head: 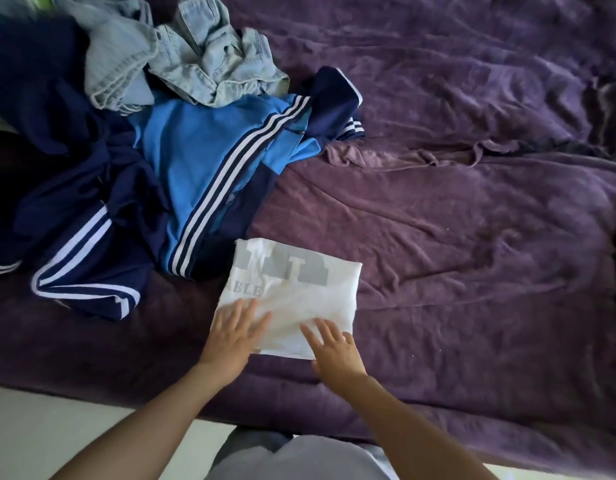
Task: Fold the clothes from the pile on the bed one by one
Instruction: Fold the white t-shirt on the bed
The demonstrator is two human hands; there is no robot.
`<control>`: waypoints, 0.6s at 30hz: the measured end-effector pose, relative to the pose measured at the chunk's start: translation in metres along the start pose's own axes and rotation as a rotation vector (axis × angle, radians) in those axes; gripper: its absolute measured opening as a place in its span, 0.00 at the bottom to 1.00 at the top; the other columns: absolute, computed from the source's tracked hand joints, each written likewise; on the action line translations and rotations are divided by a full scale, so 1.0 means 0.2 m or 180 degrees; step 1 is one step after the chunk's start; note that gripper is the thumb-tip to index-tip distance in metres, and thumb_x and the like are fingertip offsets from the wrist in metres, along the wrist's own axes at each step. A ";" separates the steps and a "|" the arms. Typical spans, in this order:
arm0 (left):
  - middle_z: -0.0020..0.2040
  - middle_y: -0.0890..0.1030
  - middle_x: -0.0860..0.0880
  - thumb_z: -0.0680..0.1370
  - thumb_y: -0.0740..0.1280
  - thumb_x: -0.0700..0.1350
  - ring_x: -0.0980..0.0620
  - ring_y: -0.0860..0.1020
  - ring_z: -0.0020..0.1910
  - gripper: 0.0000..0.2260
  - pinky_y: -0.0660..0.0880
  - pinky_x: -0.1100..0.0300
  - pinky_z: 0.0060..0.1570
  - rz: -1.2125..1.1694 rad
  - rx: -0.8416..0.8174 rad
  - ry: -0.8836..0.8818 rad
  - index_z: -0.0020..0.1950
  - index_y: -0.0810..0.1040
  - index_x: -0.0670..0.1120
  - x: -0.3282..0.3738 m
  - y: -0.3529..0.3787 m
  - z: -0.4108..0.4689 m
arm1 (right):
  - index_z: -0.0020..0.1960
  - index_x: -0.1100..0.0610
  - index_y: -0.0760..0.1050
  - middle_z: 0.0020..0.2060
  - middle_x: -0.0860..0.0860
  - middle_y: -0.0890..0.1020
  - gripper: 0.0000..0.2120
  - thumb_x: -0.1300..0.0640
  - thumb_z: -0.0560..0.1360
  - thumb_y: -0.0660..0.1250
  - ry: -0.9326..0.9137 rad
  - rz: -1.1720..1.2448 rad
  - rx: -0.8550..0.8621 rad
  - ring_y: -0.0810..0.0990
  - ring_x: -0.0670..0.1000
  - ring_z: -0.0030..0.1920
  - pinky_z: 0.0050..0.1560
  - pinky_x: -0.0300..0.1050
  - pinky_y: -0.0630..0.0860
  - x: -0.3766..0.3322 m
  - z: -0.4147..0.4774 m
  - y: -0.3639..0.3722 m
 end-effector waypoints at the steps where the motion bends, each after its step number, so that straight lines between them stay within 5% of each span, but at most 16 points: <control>1: 0.57 0.80 0.38 0.44 0.83 0.46 0.36 0.80 0.53 0.50 0.77 0.39 0.45 0.0026 -0.0002 0.0053 0.64 0.68 0.48 -0.01 0.01 0.00 | 0.77 0.50 0.42 0.76 0.55 0.48 0.35 0.58 0.78 0.59 0.0123 -0.0049 -0.0056 0.47 0.54 0.76 0.71 0.58 0.55 0.00 0.02 0.02; 6: 0.59 0.79 0.38 0.42 0.82 0.47 0.36 0.79 0.55 0.53 0.76 0.39 0.49 0.0078 -0.0088 0.0241 0.65 0.65 0.47 -0.01 0.07 0.04 | 0.76 0.49 0.36 0.75 0.60 0.47 0.46 0.48 0.74 0.68 0.0536 -0.0407 -0.0229 0.46 0.59 0.76 0.69 0.67 0.51 -0.06 0.09 0.09; 8: 0.59 0.79 0.39 0.46 0.82 0.45 0.36 0.79 0.56 0.50 0.76 0.39 0.49 0.0141 -0.0020 0.0273 0.65 0.65 0.48 -0.02 0.08 0.04 | 0.76 0.45 0.53 0.72 0.61 0.63 0.48 0.47 0.63 0.77 0.0676 -0.0491 -0.0010 0.63 0.59 0.72 0.64 0.67 0.64 -0.08 0.09 0.06; 11: 0.60 0.79 0.40 0.50 0.81 0.43 0.37 0.79 0.56 0.46 0.77 0.40 0.49 0.0169 0.0072 0.0297 0.65 0.65 0.48 -0.03 0.10 0.05 | 0.59 0.47 0.79 0.53 0.58 0.82 0.49 0.52 0.37 0.84 0.0524 -0.0460 0.0397 0.82 0.55 0.53 0.46 0.60 0.79 -0.08 0.08 0.05; 15: 0.59 0.80 0.41 0.49 0.81 0.44 0.39 0.80 0.54 0.45 0.78 0.44 0.47 0.0163 0.0204 0.0323 0.64 0.67 0.50 -0.07 0.09 0.10 | 0.57 0.48 0.81 0.51 0.59 0.83 0.46 0.57 0.37 0.83 0.0283 -0.0700 0.0839 0.83 0.57 0.50 0.41 0.54 0.81 0.01 0.12 0.00; 18: 0.54 0.82 0.42 0.49 0.82 0.44 0.40 0.82 0.47 0.36 0.78 0.46 0.41 0.0154 0.0422 0.0347 0.57 0.80 0.50 -0.09 0.05 0.15 | 0.55 0.48 0.82 0.47 0.57 0.84 0.40 0.55 0.43 0.83 0.0128 -0.0758 0.1070 0.84 0.56 0.47 0.42 0.51 0.81 0.03 0.14 -0.07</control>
Point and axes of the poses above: each hand's wrist, its own z-axis towards the middle knuckle, its own y-axis out of the palm, x = y × z, the point moved 2 cm from there along z, towards the middle knuckle
